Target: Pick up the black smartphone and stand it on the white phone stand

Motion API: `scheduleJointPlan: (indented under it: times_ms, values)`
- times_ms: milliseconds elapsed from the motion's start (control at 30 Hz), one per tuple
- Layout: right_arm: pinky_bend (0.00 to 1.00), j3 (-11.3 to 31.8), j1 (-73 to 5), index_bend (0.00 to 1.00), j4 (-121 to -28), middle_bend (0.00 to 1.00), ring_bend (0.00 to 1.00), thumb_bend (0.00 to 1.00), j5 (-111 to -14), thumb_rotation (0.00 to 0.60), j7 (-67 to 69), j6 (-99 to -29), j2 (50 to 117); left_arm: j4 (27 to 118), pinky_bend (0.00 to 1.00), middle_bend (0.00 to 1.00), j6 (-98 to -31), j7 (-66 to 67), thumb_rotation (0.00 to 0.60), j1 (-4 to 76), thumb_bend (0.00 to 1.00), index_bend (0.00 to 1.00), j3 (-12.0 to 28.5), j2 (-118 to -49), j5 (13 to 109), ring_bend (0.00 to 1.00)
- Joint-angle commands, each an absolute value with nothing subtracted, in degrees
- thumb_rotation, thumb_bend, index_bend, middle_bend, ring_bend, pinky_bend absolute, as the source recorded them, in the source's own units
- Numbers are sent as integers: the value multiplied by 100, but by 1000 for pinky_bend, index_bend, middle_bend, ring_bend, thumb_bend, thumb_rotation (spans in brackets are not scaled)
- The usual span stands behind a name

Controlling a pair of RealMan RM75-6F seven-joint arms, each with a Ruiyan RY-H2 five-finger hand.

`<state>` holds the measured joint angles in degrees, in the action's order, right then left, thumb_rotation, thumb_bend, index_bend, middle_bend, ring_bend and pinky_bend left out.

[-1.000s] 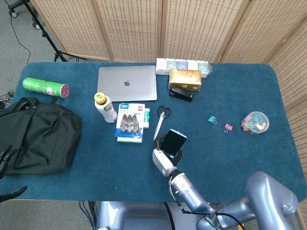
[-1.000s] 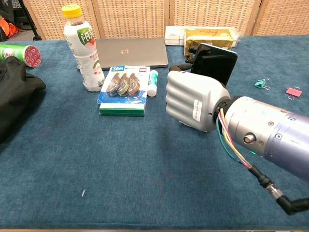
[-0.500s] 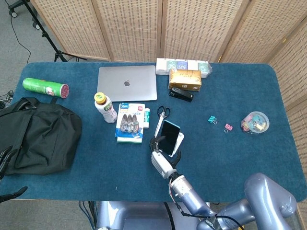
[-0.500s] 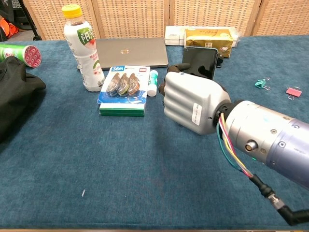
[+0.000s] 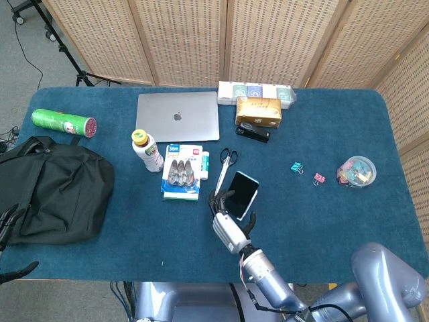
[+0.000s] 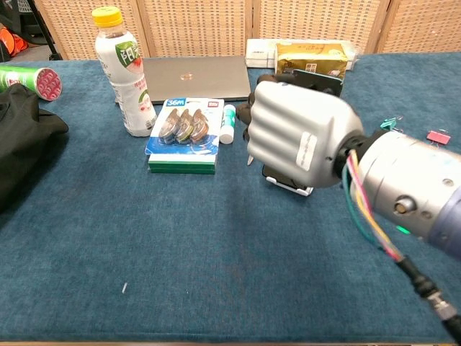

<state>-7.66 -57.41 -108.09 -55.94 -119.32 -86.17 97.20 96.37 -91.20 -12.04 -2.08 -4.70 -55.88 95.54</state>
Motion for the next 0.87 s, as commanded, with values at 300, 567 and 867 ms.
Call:
scheduleJointPlan:
  times_ms: [300,567,867]
  values:
    - [231,-1012,-5644,227,-10720,57,62,1,-7559,600,-8722,-8074,7846,9621,0,0,-9181,-1239,600,-232,0,0,-458,-5593,9549,0]
    - [98,-1007,-4469,111,-9298,0,0,0,-8472,600,-3645,-9112,6781,9622,0,0,-9299,-1124,600,-289,0,0,-458,-5649,9605,0]
    - [52,-1016,-2717,61,-9735,0,0,0,-7969,600,-1377,-9925,6725,9628,0,0,-9389,-892,600,-353,0,0,-432,-5771,9592,0]
